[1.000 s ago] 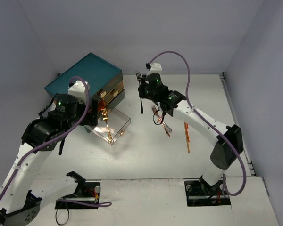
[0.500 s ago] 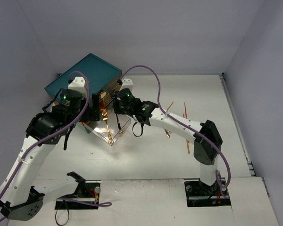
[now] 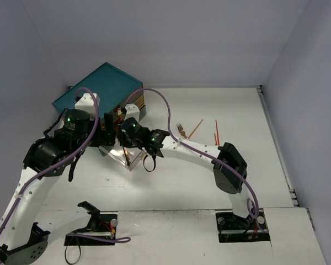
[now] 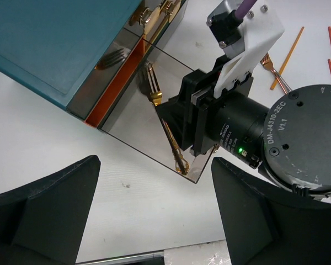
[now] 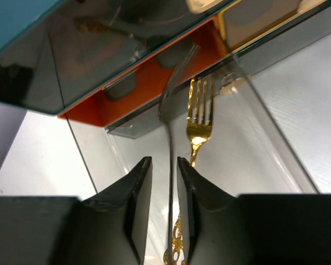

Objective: Sort the eating utensils into containers

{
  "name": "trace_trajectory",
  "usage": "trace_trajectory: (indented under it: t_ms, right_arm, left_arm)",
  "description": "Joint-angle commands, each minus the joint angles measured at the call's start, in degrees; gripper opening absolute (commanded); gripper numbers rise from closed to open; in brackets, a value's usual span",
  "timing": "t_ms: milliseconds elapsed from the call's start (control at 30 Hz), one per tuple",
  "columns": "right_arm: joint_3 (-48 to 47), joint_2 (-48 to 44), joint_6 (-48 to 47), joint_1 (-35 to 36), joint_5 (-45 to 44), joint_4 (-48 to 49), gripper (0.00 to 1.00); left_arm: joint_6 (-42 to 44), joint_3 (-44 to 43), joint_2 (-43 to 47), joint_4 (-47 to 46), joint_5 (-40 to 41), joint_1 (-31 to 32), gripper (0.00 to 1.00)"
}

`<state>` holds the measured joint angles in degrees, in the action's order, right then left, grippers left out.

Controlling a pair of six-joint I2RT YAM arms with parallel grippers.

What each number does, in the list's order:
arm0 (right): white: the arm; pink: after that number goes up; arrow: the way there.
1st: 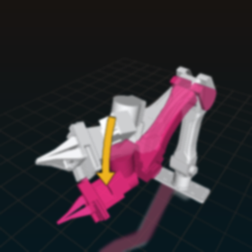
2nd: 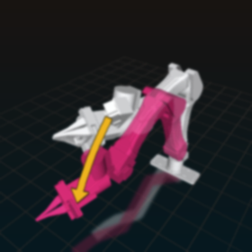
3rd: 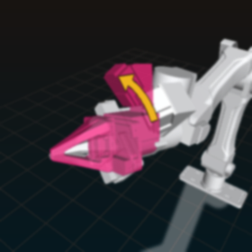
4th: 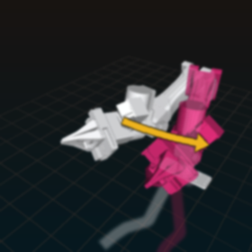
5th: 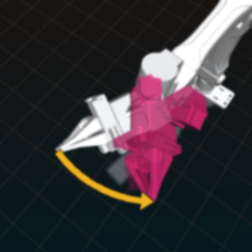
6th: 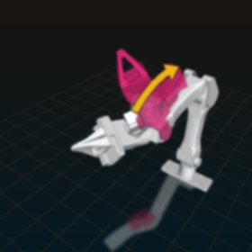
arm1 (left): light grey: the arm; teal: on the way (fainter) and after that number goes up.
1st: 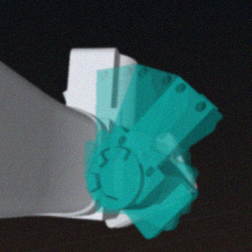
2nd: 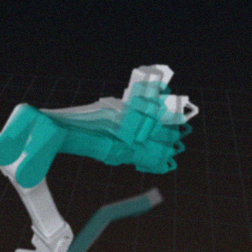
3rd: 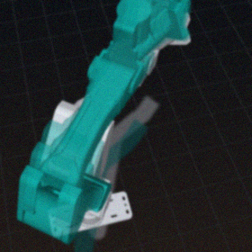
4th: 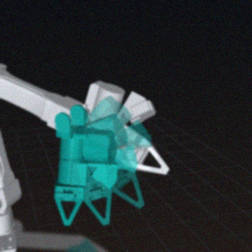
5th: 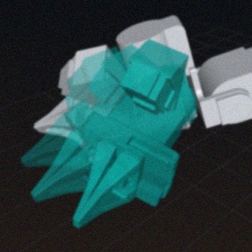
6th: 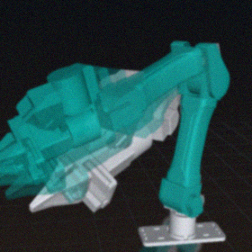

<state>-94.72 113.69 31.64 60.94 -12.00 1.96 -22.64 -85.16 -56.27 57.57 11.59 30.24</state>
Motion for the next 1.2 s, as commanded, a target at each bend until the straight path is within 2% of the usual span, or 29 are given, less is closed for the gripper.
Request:
trace_trajectory:
  t_ms: [0, 67, 233, 400, 533, 767, 1167]
  right_arm:
    - [-1.63, -3.33, -3.62, 1.46, -2.73, 3.84, 0.33]
    - [-0.26, -5.88, -6.4, 1.36, -5.21, 3.65, 0.43]
    - [4.99, -13.35, -9.87, -0.86, -9.37, 2.74, 0.48]
    - [15.67, -20.45, -9.47, -6.59, -10.95, 1.14, 0.48]
    - [23.76, -24.37, -10.15, -10.95, -8.73, -0.09, 0.48]
    - [34.19, -27.92, -12.67, -24.08, 0.91, -1.52, 0.42]
    - [38.27, -23.53, -17.86, -31.13, 9.02, -1.78, 0.42]
  left_arm:
    - [1.28, -0.19, 2.45, -0.81, 0.54, -0.37, 0.8]
    - [1.02, 0.68, 3.51, -0.88, 0.43, 0.14, 0.8]
    - [0.18, 3.03, 5.27, -0.88, -0.06, 2.57, 0.8]
    - [0.07, 5.33, 5.82, -0.88, -1.25, 4.46, 0.8]
    - [0.4, 5.55, 5.35, -0.97, -1.99, 4.83, 0.8]
    - [-0.22, 4.11, 3.7, -0.89, -0.56, 4.65, 0.8]
    - [-4.19, 5.0, 1.2, -1.05, 1.49, 4.48, 0.8]
